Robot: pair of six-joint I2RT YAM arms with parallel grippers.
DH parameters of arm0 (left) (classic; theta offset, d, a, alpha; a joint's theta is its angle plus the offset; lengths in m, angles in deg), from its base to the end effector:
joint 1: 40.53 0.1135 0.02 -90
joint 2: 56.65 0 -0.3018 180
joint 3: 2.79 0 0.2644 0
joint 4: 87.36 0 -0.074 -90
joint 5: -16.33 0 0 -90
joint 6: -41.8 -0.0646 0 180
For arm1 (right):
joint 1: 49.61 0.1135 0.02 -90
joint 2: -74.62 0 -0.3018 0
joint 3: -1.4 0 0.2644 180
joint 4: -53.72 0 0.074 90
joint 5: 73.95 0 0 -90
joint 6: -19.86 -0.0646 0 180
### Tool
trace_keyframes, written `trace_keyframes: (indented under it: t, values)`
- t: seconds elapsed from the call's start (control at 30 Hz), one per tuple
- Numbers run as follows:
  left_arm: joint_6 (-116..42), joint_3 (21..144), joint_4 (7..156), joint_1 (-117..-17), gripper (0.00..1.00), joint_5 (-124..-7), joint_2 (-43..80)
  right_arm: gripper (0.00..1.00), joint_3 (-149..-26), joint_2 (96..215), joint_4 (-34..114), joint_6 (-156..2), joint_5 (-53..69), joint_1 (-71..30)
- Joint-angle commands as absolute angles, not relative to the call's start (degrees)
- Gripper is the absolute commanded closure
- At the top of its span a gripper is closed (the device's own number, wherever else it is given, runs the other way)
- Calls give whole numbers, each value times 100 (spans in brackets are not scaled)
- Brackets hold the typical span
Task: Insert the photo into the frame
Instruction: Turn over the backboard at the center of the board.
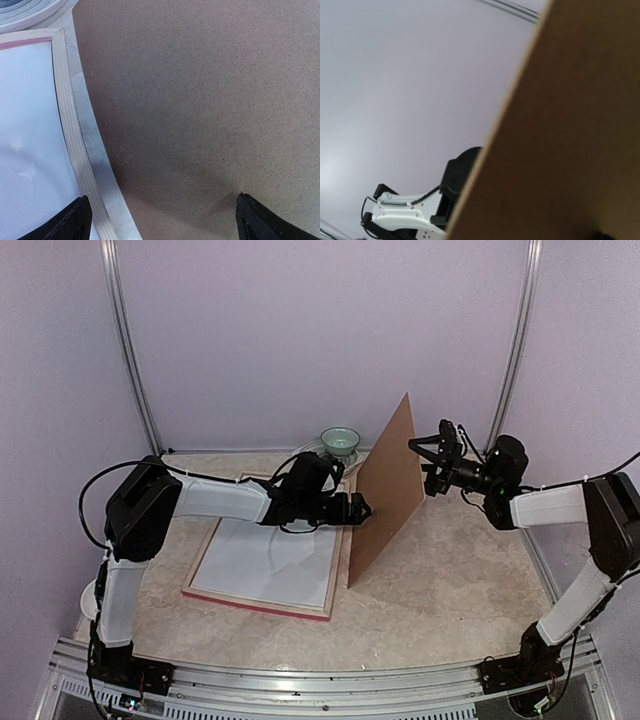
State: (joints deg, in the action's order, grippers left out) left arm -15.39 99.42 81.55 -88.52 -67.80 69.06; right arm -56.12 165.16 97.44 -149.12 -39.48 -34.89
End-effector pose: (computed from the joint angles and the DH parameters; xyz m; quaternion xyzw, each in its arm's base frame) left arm 0.3648 -0.4149 0.1746 0.1404 0.8733 -0.3355 0.3242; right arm 0.3281 0.1413 0.2917 -0.0035 0.6689 0.7004 0.2491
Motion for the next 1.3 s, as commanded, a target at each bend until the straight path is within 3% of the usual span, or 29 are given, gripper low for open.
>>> trace_keyframes:
  t: [0.0, 0.83, 1.27]
  values:
    - [-1317, 9752, 8584, -8904, 1, -6281, 6732, 2, -5824, 16625, 9745, -14922, -3991, -3345]
    - [-948, 9055, 9350, -8513, 1, -6151, 5845, 2, -6162, 16823, 9525, -14773, -4029, -3030]
    - [-446, 8894, 9617, -8298, 1, -5723, 4941, 1, -6366, 17340, 10387, -15229, -4021, -2703]
